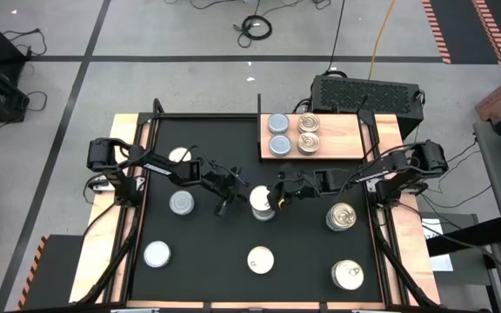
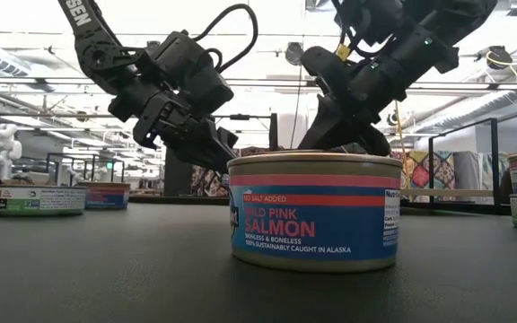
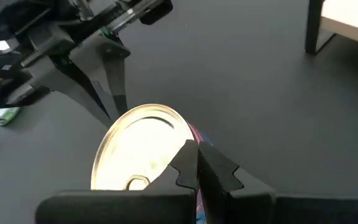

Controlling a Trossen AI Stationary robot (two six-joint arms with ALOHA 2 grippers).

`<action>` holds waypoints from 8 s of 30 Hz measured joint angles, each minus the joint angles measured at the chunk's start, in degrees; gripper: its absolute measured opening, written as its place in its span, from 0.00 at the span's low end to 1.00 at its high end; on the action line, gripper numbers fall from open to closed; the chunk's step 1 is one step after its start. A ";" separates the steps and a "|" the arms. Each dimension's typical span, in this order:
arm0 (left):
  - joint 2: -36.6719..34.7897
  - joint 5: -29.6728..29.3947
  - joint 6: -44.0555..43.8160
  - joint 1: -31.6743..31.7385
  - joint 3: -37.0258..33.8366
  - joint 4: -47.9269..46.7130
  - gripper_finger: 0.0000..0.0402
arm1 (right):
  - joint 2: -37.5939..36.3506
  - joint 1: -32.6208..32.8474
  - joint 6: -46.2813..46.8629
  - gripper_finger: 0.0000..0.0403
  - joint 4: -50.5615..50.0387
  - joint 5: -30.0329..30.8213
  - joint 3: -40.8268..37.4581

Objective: Stack canned seafood by type on shelf
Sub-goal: Stack the blue pink tuna can on top of the other blue pink tuna can on the shelf

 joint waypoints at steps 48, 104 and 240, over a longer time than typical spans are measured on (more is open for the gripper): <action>-2.63 3.27 -54.22 6.25 8.60 -2.99 0.40 | -0.41 1.83 -4.74 0.00 -3.54 0.53 0.07; 6.34 -4.52 -42.19 0.07 8.44 3.27 0.18 | -0.39 1.03 -4.28 0.00 -4.00 -0.08 0.09; 47.43 -4.68 -40.56 24.94 94.62 -36.40 0.01 | -26.71 20.77 17.38 0.43 -51.89 36.68 0.07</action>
